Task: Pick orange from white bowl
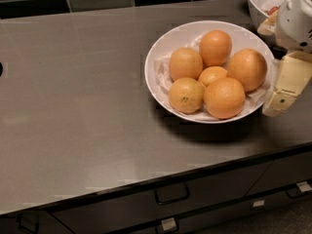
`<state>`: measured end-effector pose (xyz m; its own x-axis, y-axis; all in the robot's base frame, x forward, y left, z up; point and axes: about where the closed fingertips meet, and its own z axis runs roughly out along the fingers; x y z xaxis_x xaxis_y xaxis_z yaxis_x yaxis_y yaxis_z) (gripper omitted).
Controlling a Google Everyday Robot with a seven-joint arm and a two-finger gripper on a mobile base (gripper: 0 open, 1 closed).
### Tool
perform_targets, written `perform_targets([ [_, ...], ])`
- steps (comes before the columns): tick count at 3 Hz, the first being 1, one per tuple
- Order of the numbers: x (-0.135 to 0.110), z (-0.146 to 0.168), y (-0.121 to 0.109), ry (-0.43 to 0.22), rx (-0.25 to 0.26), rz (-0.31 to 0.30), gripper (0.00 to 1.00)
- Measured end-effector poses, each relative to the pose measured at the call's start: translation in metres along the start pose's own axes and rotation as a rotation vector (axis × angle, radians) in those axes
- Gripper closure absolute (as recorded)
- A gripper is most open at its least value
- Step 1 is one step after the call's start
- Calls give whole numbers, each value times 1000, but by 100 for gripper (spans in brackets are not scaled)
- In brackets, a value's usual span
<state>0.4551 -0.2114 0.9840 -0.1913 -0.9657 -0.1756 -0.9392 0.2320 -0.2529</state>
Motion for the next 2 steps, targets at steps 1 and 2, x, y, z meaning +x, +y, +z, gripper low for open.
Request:
perform_targets([
  [1, -10, 6, -20, 24, -13, -47, 0],
  [2, -15, 13, -37, 17, -17, -73, 0],
])
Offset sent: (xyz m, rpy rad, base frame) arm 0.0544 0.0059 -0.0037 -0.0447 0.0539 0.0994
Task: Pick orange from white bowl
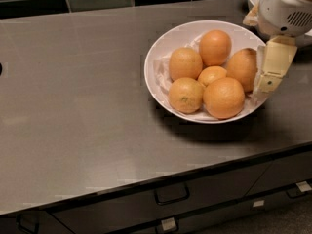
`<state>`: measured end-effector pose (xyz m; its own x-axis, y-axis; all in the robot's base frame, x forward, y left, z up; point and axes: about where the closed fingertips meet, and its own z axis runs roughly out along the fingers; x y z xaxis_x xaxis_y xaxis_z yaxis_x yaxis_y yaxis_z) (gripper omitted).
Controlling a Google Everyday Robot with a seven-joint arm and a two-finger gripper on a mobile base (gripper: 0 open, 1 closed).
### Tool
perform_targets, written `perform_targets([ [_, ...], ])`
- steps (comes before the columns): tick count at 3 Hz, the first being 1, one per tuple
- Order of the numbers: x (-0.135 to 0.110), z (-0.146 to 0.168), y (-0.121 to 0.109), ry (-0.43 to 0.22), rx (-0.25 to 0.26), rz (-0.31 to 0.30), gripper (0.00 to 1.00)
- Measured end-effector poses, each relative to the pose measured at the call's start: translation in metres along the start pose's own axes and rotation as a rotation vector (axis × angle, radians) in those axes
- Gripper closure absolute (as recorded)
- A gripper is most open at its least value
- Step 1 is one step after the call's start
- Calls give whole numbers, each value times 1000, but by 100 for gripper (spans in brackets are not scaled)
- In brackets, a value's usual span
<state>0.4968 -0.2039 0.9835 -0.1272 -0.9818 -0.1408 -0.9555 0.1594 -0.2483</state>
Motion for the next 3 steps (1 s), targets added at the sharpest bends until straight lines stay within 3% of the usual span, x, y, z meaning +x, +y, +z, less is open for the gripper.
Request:
perform_targets([
  [3, 11, 16, -16, -21, -8, -4, 23],
])
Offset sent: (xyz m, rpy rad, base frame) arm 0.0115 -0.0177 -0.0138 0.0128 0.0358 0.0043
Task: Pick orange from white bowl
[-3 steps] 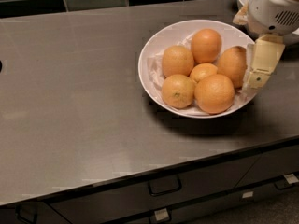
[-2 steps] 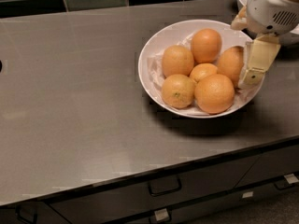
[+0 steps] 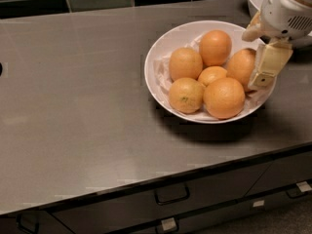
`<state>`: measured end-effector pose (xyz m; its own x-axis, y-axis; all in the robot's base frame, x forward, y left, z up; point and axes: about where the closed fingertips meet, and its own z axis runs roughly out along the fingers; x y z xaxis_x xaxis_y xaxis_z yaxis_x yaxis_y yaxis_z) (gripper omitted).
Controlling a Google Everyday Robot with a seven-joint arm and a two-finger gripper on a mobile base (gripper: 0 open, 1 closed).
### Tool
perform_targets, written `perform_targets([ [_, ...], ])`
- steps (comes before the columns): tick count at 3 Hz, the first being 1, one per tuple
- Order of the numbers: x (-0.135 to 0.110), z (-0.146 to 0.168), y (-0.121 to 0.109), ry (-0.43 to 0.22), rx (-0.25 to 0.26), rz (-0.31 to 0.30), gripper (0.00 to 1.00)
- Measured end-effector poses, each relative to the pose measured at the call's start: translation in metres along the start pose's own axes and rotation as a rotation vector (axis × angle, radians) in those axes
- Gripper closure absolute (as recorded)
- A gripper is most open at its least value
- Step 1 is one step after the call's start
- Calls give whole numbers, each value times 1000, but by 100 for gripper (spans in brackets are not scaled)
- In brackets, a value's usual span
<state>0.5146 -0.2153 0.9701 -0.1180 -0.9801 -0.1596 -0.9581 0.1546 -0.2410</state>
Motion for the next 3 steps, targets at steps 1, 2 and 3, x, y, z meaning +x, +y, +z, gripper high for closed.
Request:
perform_targets([
  [1, 1, 2, -1, 0, -1, -2, 24],
  [2, 1, 6, -4, -1, -3, -8, 23],
  [3, -1, 10, -8, 2, -7, -23, 23],
])
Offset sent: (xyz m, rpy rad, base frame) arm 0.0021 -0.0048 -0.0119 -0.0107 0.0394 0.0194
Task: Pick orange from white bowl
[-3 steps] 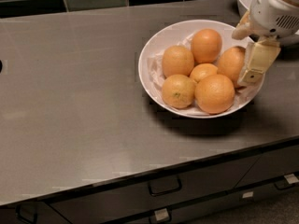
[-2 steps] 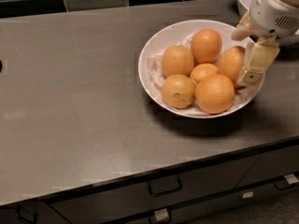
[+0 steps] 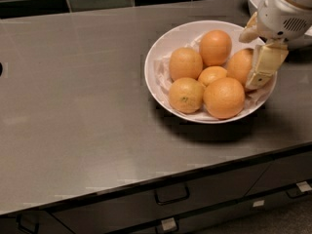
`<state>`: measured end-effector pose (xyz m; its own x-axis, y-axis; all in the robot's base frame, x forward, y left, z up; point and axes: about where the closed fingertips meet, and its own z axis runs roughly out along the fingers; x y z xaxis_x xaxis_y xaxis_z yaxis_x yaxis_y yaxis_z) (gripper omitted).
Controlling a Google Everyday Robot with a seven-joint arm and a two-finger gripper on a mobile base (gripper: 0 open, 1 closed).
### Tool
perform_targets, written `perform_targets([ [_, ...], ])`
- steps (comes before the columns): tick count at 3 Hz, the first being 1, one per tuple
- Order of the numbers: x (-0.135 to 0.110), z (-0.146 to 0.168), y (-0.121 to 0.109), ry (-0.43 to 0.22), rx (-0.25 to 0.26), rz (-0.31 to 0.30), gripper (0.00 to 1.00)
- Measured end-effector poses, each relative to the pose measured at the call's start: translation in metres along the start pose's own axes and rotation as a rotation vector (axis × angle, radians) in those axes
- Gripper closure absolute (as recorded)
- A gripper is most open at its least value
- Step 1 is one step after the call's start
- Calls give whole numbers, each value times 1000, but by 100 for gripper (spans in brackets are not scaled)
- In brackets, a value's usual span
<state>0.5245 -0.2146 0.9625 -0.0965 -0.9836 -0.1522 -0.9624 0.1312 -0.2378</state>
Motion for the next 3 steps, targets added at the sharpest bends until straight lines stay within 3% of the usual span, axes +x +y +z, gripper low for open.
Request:
perform_targets([
  [3, 1, 14, -4, 2, -23, -19, 23],
])
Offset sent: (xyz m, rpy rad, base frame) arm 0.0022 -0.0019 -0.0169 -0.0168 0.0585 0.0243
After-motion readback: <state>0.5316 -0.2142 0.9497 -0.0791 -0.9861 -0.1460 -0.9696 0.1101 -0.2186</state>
